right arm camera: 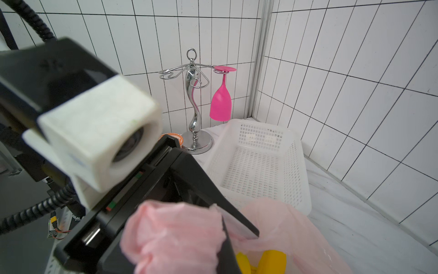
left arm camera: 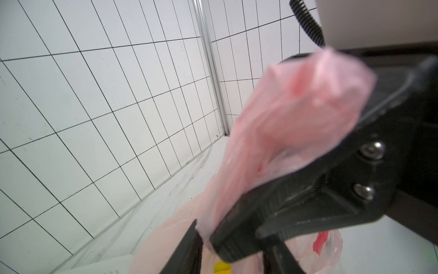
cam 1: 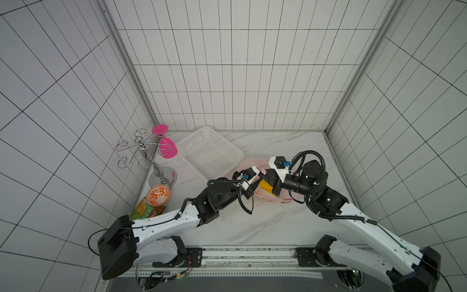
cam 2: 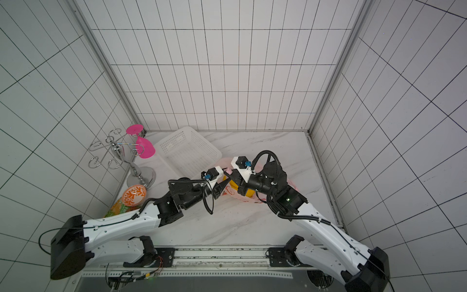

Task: Place the banana into a plastic bag & tie a knot
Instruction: Adjust the plastic bag at the center of the board.

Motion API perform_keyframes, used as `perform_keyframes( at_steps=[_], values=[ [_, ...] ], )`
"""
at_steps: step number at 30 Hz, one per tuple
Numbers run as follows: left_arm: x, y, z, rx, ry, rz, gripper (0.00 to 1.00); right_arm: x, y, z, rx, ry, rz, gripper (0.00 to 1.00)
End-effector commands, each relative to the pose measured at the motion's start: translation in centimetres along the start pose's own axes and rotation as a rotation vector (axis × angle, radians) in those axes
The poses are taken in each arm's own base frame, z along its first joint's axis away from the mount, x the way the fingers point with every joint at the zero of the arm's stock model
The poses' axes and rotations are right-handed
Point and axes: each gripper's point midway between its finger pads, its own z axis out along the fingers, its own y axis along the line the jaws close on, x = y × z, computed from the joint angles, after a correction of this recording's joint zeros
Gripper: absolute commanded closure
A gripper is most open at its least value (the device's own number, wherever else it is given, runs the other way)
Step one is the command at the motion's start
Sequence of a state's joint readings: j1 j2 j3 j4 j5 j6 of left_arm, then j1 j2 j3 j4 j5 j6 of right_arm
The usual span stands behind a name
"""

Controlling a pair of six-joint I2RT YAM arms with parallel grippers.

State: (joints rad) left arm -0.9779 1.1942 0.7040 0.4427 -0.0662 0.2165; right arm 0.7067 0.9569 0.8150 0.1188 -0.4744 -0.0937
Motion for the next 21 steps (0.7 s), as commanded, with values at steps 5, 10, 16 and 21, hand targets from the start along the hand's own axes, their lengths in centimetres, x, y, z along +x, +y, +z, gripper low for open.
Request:
perform_keyframes(
  at_steps=[5,10,16,21],
  values=[
    [-3.2,2.1,-0.1,-0.095,-0.118,-0.030,0.54,-5.0,0.3,-0.9,-0.016,-0.087,-0.027,1.00],
    [-3.2,1.8,-0.3,-0.081,-0.133,-0.021,0.47,-5.1,-0.1,-0.7,0.004,-0.078,-0.010,1.00],
    [-3.1,0.5,-0.4,-0.019,-0.162,0.013,0.48,-4.4,-0.6,-0.1,0.014,-0.035,0.007,1.00],
    [-2.8,0.2,0.1,-0.002,-0.148,0.007,0.69,-4.4,-0.4,0.1,-0.005,-0.042,0.015,1.00]
  ],
)
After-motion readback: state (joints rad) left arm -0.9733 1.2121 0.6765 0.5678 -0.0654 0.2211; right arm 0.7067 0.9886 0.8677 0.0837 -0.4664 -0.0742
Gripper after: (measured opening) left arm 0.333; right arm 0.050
